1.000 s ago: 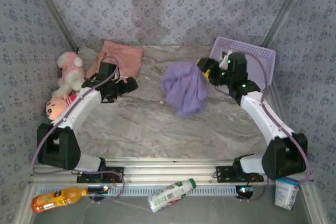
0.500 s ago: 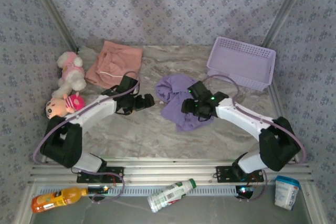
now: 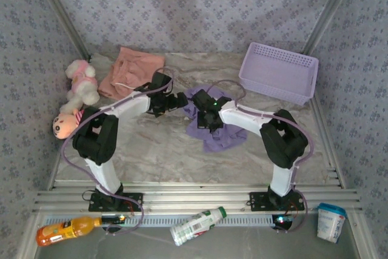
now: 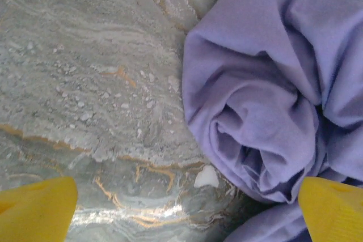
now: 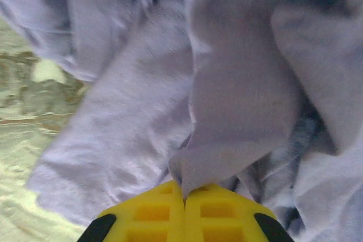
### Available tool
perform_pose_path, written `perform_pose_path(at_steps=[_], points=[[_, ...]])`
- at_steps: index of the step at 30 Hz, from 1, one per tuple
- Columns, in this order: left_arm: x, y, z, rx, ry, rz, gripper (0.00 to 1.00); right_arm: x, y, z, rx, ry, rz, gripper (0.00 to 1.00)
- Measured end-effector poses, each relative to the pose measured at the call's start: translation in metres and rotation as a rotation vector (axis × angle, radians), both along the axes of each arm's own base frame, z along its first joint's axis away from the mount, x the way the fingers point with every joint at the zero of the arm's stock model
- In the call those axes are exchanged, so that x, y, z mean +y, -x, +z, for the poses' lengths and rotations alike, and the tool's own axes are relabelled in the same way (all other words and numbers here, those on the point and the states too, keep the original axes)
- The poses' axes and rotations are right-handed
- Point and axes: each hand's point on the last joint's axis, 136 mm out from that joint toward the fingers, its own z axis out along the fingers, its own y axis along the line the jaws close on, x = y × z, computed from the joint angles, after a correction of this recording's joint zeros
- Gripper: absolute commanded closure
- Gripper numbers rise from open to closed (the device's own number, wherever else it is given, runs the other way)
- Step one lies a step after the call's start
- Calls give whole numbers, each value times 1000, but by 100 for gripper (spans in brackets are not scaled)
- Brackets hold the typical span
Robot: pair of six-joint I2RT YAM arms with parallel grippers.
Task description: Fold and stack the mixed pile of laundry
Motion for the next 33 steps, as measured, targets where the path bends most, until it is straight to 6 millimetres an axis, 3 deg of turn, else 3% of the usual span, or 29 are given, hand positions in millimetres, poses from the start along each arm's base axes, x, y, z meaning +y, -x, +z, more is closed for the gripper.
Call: perform_pose_path(at_steps=[3, 5, 9, 11, 13, 15, 19, 21, 23, 25, 27, 30, 33], points=[[-3, -5, -5, 7, 1, -1, 0, -14, 7, 38, -51, -15, 3, 100], [-6, -9, -8, 13, 2, -3, 1, -30, 10, 75, -114, -58, -13, 100], [-16, -16, -9, 18, 20, -18, 4, -100, 0, 155, -295, -179, -168, 100], [-25, -19, -9, 19, 34, -28, 6, -148, -4, 171, -356, -215, -290, 100], [-35, -19, -12, 27, 47, -45, 12, -185, -4, 167, -377, -234, -393, 100], [-45, -18, -16, 38, 56, -62, 17, -203, -3, 152, -362, -265, -450, 100], [-66, -14, -29, 70, 76, -93, 12, -199, -4, 121, -299, -372, -453, 100], [-77, -11, -34, 90, 89, -108, 9, -194, -7, 116, -282, -414, -437, 100], [-85, -11, -32, 91, 89, -113, 13, -188, -11, 117, -280, -448, -417, 100], [-100, -10, -27, 82, 114, -133, 33, -184, -11, 119, -275, -470, -399, 100], [-117, -6, -25, 82, 130, -165, 64, -181, -10, 119, -269, -483, -387, 100], [-132, 4, -28, 97, 138, -201, 100, -183, -10, 120, -267, -493, -390, 100], [-129, 10, -32, 125, 124, -208, 100, -189, -9, 124, -282, -495, -402, 100]])
